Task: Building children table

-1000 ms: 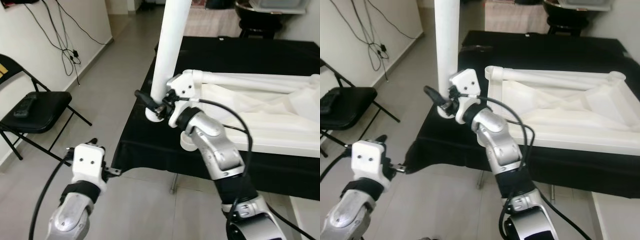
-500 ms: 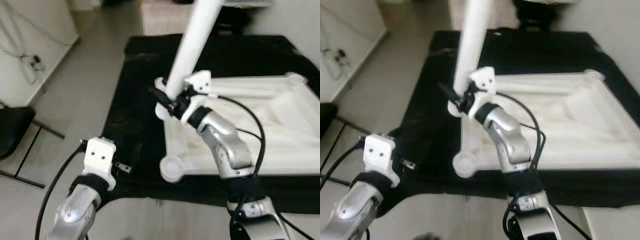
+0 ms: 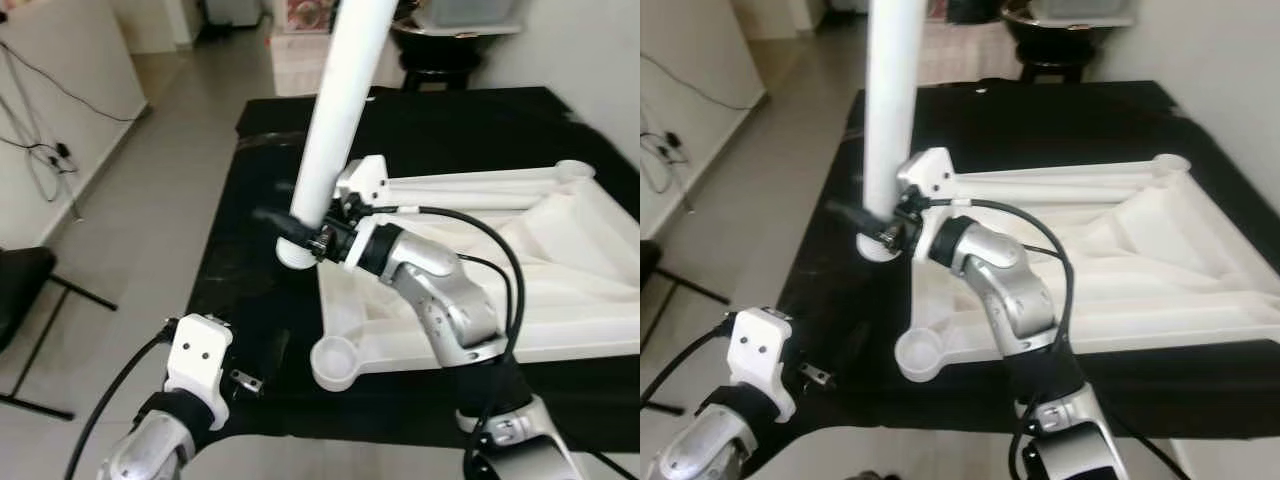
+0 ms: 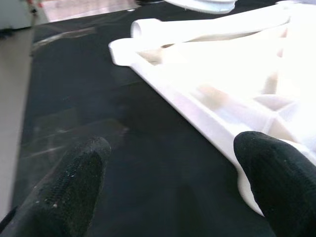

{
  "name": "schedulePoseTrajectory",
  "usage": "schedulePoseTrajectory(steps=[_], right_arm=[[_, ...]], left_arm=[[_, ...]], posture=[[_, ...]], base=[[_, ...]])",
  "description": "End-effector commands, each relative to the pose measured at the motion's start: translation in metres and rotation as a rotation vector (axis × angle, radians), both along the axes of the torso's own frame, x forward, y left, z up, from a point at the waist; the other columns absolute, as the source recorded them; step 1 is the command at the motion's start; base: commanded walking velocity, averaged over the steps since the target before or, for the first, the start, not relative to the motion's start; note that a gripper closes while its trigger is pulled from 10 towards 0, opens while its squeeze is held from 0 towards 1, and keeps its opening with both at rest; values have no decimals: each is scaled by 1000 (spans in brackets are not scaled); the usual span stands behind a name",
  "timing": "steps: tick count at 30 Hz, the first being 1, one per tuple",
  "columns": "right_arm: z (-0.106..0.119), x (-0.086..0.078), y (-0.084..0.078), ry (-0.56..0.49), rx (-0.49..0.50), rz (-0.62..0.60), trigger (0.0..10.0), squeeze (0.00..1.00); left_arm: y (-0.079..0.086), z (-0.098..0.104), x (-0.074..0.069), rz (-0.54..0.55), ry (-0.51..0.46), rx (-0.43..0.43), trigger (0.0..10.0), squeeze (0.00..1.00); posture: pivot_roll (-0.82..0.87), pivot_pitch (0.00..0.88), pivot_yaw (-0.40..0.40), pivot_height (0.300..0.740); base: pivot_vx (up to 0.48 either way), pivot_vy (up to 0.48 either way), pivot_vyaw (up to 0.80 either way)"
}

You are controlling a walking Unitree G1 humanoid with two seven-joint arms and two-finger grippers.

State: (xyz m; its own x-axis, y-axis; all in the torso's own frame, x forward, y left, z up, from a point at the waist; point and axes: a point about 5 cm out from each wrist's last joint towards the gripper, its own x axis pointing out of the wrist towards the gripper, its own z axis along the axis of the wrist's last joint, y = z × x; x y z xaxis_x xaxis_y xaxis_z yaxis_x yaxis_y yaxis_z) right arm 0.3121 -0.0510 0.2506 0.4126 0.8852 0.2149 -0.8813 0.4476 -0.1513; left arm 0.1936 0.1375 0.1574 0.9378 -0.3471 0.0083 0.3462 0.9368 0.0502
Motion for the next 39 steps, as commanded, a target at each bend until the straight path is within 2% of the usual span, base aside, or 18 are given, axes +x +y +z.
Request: schedulePoseTrajectory(steps=[1, 5, 9, 10, 11, 12, 17, 23, 24, 26, 27, 30, 35, 36, 39], right_arm=[[0, -4, 2, -2, -10, 37, 10000, 0], [-3, -6, 2, 1, -24, 50, 10000, 0], [-7, -10, -4, 12, -58, 104, 10000, 0], [-10, -13, -9, 24, -78, 141, 10000, 0], [-10, -13, -9, 24, -78, 141, 10000, 0], [-13, -16, -14, 28, -112, 183, 10000, 0], [-18, -22, -28, 62, -156, 266, 10000, 0], [-17, -24, -36, 91, -145, 307, 10000, 0], [-21, -26, -37, 110, -150, 314, 10000, 0], [-24, -28, -38, 124, -154, 320, 10000, 0], [-29, -32, -39, 145, -158, 330, 10000, 0], [-33, -36, -39, 158, -160, 336, 10000, 0], [-35, -37, -36, 164, -155, 318, 10000, 0], [-35, -34, -33, 162, -143, 292, 10000, 0], [-34, -32, -29, 158, -127, 274, 10000, 0]], left_arm=[[-1, -1, -6, -32, 22, 1, 10000, 0], [-3, -2, -8, -51, 35, 4, 10000, 0], [-10, -3, -14, -118, 61, -9, 10000, 0], [-15, -4, -19, -179, 83, -24, 10000, 0], [-15, -4, -19, -179, 83, -24, 10000, 0], [-22, -5, -27, -272, 120, -39, 10000, 0], [-28, -6, -39, -377, 166, -55, 10000, 0], [-25, -3, -40, -361, 164, -44, 10000, 0], [-21, -4, -41, -338, 165, -10, 10000, 0], [-19, -5, -43, -323, 167, 15, 10000, 0], [-14, -6, -45, -279, 169, 46, 10000, 0], [-9, -6, -48, -217, 166, 61, 10000, 0], [-6, -3, -48, -157, 156, 76, 10000, 0], [-3, -1, -45, -102, 153, 74, 10000, 0], [1, 2, -40, -47, 146, 72, 10000, 0]], posture=[[41, 138, 10, 740], [42, 140, 10, 740], [41, 145, 15, 740], [37, 148, 16, 740], [37, 148, 16, 740], [37, 148, 16, 740], [34, 166, 20, 740], [37, 179, 23, 740], [43, 210, 30, 740], [43, 210, 30, 740], [47, 234, 39, 740], [50, 247, 47, 740], [57, 260, 47, 740], [58, 264, 46, 740], [60, 265, 44, 740]], base=[[0, 0, 0], [0, 0, 0], [0, 0, 0], [0, 0, 0], [0, 0, 0], [0, 0, 0], [0, 0, 0], [0, 0, 0], [0, 0, 0], [0, 0, 0], [0, 0, 0], [0, 0, 0], [0, 0, 0], [0, 0, 0], [0, 0, 0]])
